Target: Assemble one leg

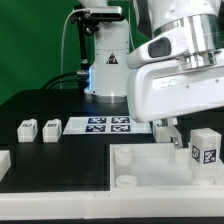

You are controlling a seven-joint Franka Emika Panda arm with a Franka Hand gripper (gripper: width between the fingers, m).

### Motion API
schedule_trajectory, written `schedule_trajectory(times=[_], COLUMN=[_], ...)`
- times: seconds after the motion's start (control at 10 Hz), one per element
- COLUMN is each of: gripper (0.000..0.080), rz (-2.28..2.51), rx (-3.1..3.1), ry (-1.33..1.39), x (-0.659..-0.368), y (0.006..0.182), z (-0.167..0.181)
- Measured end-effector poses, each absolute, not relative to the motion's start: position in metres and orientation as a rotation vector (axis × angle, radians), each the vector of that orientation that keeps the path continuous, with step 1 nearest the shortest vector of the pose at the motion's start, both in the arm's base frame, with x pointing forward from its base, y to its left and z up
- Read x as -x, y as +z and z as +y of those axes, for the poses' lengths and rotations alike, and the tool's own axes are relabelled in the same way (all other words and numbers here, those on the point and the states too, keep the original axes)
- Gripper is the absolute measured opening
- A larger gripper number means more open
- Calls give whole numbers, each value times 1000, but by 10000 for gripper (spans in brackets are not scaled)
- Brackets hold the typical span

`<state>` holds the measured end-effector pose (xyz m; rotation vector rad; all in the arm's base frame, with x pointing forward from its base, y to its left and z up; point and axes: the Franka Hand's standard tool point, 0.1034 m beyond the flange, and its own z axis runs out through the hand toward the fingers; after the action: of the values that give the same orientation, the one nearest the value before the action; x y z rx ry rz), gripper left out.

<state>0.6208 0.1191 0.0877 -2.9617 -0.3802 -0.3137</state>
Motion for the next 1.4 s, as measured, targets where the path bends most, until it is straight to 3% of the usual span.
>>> schedule_trajectory(times=[0.3,0.9,1.1,1.2,1.3,1.4], gripper=[649,649,416,416,294,294], rz=[-392,-346,-330,-273,-62,70], rx=[2953,2964,2965,2968,2983,2985], ry=[110,50,52,56,72,82], x=[-617,-628,-628,-628,-628,-628], y=[87,80,79,79,79,79], z=[126,114,114,114,114,113])
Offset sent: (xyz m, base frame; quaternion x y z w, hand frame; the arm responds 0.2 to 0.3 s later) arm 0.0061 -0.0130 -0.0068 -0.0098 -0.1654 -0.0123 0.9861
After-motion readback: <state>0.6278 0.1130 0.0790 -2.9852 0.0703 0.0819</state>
